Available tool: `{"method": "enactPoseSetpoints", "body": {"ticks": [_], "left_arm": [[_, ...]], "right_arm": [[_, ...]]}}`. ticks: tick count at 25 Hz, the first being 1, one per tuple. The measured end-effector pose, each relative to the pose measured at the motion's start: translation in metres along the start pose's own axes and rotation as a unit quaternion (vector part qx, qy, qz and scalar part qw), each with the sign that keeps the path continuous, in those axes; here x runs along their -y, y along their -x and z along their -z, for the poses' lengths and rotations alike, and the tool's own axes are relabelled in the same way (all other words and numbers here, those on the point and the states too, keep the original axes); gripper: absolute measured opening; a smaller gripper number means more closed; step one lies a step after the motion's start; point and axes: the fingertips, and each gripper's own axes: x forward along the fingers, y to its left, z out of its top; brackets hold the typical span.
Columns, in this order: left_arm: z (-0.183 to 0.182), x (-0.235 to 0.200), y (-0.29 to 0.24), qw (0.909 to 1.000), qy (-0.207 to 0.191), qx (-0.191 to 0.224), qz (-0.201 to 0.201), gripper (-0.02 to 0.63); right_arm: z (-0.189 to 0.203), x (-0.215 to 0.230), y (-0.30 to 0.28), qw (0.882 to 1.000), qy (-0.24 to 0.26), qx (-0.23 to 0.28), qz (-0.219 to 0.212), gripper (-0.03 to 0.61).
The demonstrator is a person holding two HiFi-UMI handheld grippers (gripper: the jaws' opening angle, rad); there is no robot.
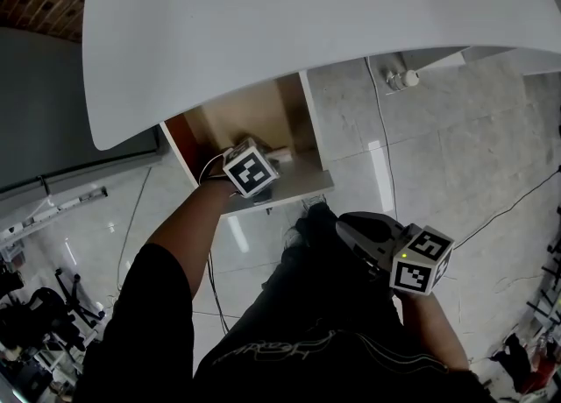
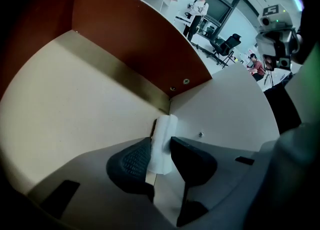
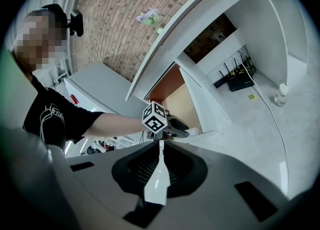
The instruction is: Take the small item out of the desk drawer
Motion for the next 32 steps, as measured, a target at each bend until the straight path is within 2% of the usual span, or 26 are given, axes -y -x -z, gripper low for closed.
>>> {"method": "enactPoseSetpoints", "body": {"ticks": [7,13,18,21,24,27,32], "left_arm": [[0.001,0.003,0.0,1.0,0.005,0.001,0.005,0.137],[0.001,0.003,0.007,0.9997,-0.014,-0.013,-0.015,0.126],[-0.004,0.0,0.02,0.9994,-0.005,-0.016,-0.03,0.124],[-0.013,-0.001,0.039,0.9991,0.008,0.005,-0.04,0.124],[-0.013,-0.001,0.062,0.9986,0.011,0.007,-0.052,0.124],[-0.026,0.0,0.096,0.9962,0.023,0.048,-0.07,0.124],[-0.039,0.021,0.159,0.991,0.037,0.103,-0.077,0.124]], "right_arm": [[-0.001,0.001,-0.006,1.0,0.007,0.006,-0.01,0.057],[-0.004,-0.005,-0.006,1.0,0.011,0.004,-0.01,0.057],[-0.017,-0.012,0.0,1.0,0.02,-0.003,0.006,0.057],[-0.022,-0.022,0.002,1.0,0.018,0.0,0.005,0.057],[-0.029,-0.039,0.005,1.0,0.027,0.001,-0.001,0.057],[-0.034,-0.054,0.009,1.0,0.03,0.01,0.001,0.057],[-0.04,-0.091,0.015,0.999,0.047,0.021,-0.012,0.057]]}}
